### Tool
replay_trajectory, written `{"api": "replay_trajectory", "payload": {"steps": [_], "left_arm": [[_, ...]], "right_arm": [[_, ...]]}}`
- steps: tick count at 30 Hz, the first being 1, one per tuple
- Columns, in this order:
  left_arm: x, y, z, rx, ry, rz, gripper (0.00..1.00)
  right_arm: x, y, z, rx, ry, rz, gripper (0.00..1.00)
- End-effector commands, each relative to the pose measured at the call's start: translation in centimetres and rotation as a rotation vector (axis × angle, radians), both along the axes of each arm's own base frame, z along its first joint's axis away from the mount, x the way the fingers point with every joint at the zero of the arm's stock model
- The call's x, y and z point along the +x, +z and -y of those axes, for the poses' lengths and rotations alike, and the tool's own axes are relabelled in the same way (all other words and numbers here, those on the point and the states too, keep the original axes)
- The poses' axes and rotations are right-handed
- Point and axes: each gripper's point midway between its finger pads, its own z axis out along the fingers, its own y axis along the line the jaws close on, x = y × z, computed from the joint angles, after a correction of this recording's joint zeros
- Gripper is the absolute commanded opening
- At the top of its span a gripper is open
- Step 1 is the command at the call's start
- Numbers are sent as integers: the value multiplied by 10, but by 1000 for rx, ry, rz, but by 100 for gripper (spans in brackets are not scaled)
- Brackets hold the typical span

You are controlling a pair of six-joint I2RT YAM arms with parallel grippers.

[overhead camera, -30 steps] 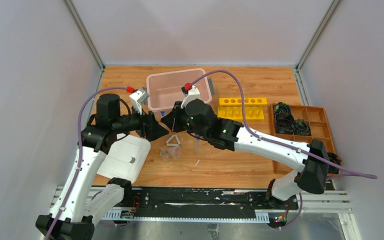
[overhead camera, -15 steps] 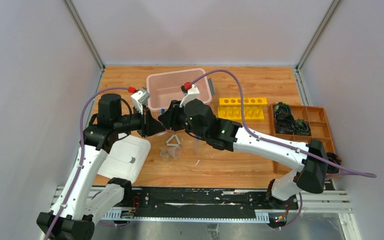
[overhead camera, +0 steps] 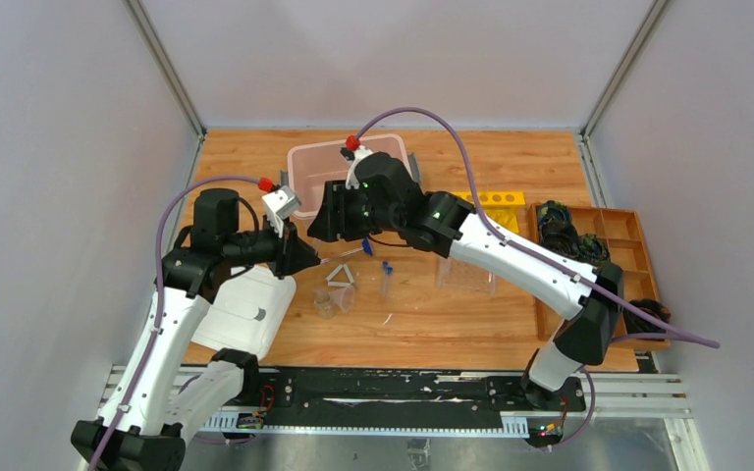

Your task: Organize the chemistry lab equipment

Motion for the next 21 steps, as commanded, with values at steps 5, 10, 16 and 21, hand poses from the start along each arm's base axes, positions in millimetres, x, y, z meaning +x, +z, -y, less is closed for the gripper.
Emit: {"api": "replay_trajectory", "payload": {"steps": [5, 10, 16, 21], "left_arm": [[-5, 11, -2, 23, -37, 86, 0], [-10, 10, -2, 32, -58, 95, 0], [-14, 8, -3, 42, -82, 113, 0], [-14, 6, -3, 49, -88, 115, 0]], "right_arm": [[-17, 2, 2, -26, 124, -64, 39], [-15, -8, -2, -36, 137, -100, 28], [-12, -18, -6, -47, 143, -129, 25], [-7, -19, -5, -52, 137, -126, 17]]}}
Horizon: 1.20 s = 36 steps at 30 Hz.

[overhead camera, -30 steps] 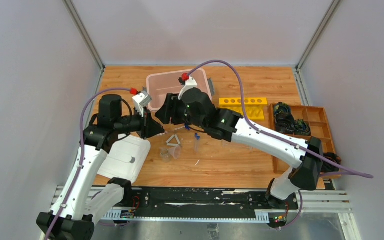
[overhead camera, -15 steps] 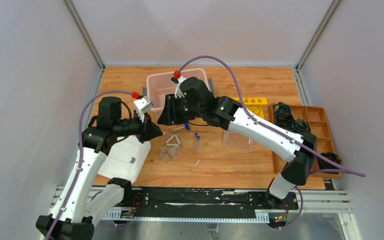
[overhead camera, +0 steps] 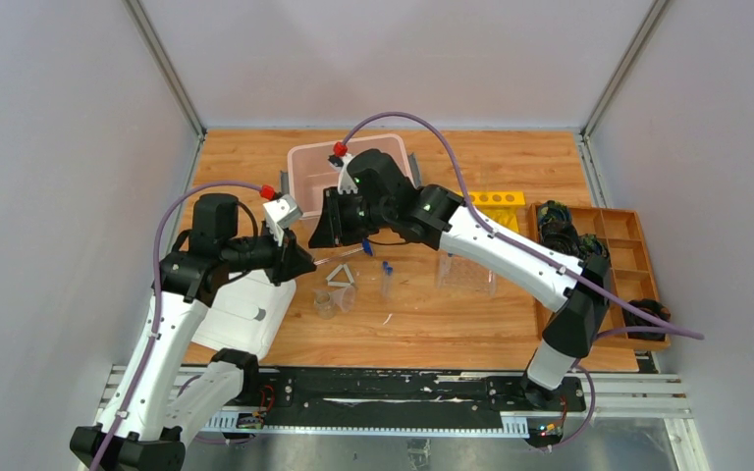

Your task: Organize the chemistry lab equipment

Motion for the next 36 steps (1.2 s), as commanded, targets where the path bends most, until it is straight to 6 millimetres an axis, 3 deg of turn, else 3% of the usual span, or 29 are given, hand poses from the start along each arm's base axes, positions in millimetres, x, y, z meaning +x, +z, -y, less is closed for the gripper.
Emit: {"api": "replay_trajectory", "payload": {"steps": [1, 3, 5, 6, 7, 8, 11, 15, 18, 22, 28, 36], "left_arm": [[-4, 13, 4, -15, -51, 72, 0], [-4, 12, 3, -13, -49, 66, 0], [-3, 11, 3, -13, -43, 56, 4], [-1, 10, 3, -11, -30, 46, 24], [1, 10, 2, -8, -14, 33, 54], [3, 9, 1, -3, -1, 26, 75], [9, 8, -3, 21, 31, 26, 99], [22, 8, -13, 66, 106, 33, 100], [30, 9, -19, 87, 165, 20, 100], [33, 10, -20, 88, 192, 9, 100], [31, 3, -21, 99, 193, -10, 100], [36, -2, -25, 128, 201, -10, 100]], "right_arm": [[12, -2, 4, -11, -19, -12, 11], [13, -3, 7, -14, -24, -12, 1], [14, -4, 11, -22, -26, -9, 0], [15, -5, 14, -28, -32, -6, 0], [19, -4, 21, -38, -50, 8, 0], [22, -6, 29, -59, -69, 23, 0], [34, -10, 65, -144, -144, 97, 0], [41, -23, 132, -265, -260, 175, 0], [44, -46, 182, -391, -356, 222, 0], [40, -74, 230, -527, -434, 271, 0], [39, -106, 267, -640, -504, 340, 0], [48, -127, 280, -671, -568, 397, 0]]}}
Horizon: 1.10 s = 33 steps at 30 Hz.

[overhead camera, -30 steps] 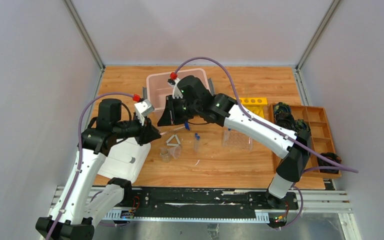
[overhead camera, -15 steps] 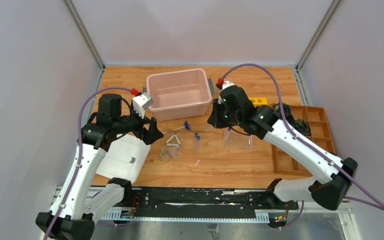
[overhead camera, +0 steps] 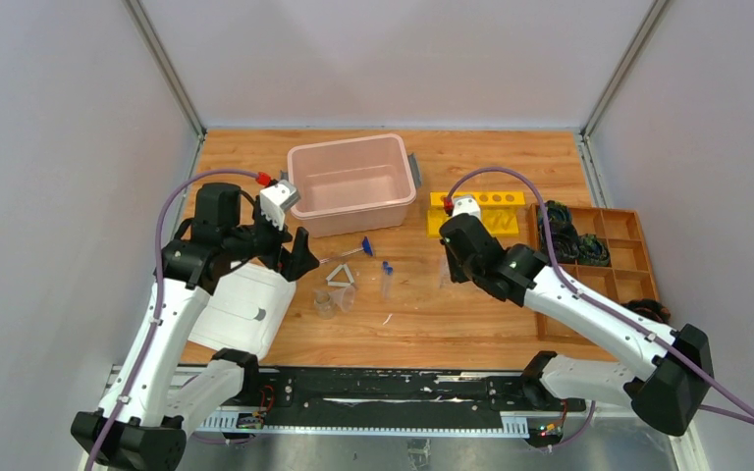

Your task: Organize the chemistry lab equipment

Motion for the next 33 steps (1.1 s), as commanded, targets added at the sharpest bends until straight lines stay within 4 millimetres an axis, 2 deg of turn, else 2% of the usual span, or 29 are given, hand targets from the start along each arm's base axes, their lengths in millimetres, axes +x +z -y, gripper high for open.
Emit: {"api": "replay_trajectory", "payload": {"steps": [1, 7, 13, 20, 33], "left_arm": [[4, 4, -2, 17, 5, 13, 100], [5, 6, -2, 18, 2, 22, 100], [5, 6, -2, 18, 4, 20, 100], [5, 8, -3, 20, 6, 31, 100], [4, 10, -4, 22, 13, 39, 100]], "right_arm": [[20, 7, 11, -10, -69, 124, 0], [28, -5, 9, 8, -94, 167, 0], [32, -24, -2, 42, -78, 169, 0], [29, -42, -8, 57, -64, 132, 0], [22, -65, -9, 66, -60, 87, 0]]}}
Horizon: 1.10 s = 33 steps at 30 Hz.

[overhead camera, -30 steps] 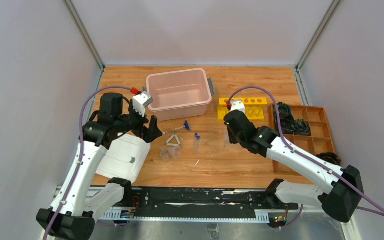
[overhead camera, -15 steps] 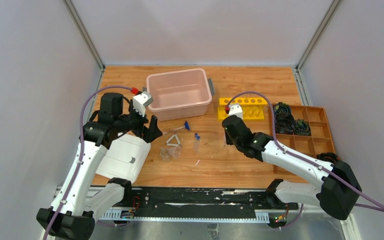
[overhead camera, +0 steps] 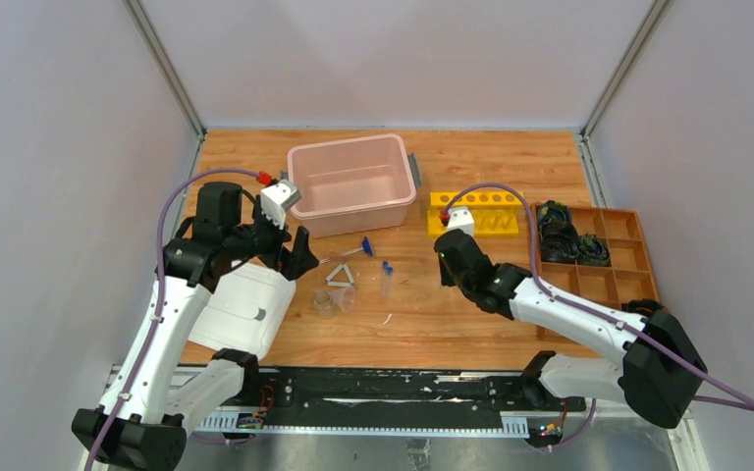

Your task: Organize the chemistry lab equipment

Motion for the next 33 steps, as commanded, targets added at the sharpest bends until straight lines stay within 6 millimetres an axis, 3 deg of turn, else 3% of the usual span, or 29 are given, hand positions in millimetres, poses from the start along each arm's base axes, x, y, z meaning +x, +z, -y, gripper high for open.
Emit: {"api": "replay_trajectory", "payload": {"steps": [1, 26, 33], "left_arm": [[0, 13, -2, 7, 1, 48, 100], [0, 6, -3, 13, 12, 35, 100], [0, 2, -4, 8, 21, 30, 100]], "right_arm": [[-5, -16, 3, 10, -14, -38, 0], [-21, -24, 27, 23, -72, -14, 0], [-18, -16, 33, -1, -86, 16, 0]]}}
